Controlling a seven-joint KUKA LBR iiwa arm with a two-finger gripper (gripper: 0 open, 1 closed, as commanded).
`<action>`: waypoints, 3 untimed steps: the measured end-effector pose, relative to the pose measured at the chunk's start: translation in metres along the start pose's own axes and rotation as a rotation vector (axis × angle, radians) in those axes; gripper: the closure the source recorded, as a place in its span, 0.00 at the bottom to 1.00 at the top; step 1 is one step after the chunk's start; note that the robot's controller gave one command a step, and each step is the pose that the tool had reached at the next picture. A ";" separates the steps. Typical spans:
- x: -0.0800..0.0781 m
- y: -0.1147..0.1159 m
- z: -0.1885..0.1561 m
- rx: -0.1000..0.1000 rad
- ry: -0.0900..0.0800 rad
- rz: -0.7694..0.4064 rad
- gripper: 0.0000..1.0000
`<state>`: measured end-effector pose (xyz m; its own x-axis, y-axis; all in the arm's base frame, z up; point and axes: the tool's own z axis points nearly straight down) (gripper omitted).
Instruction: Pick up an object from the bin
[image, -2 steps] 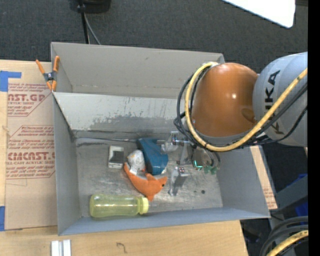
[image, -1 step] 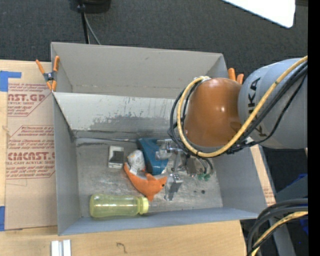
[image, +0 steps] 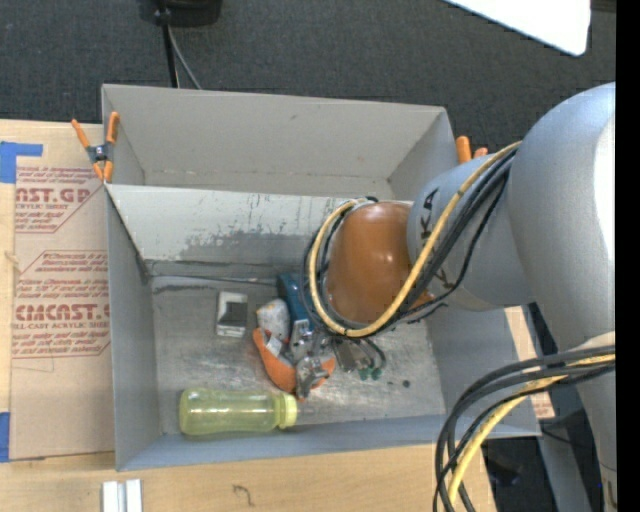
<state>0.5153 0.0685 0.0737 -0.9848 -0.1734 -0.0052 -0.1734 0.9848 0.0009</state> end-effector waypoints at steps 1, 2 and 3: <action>0.000 0.000 0.000 0.000 0.000 0.000 1.00; -0.047 -0.012 -0.143 -0.001 0.005 -0.358 1.00; -0.051 -0.013 -0.153 -0.001 0.004 -0.382 1.00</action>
Offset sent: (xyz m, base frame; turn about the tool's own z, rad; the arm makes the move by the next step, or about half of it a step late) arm 0.0531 -0.0056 0.1590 -0.3943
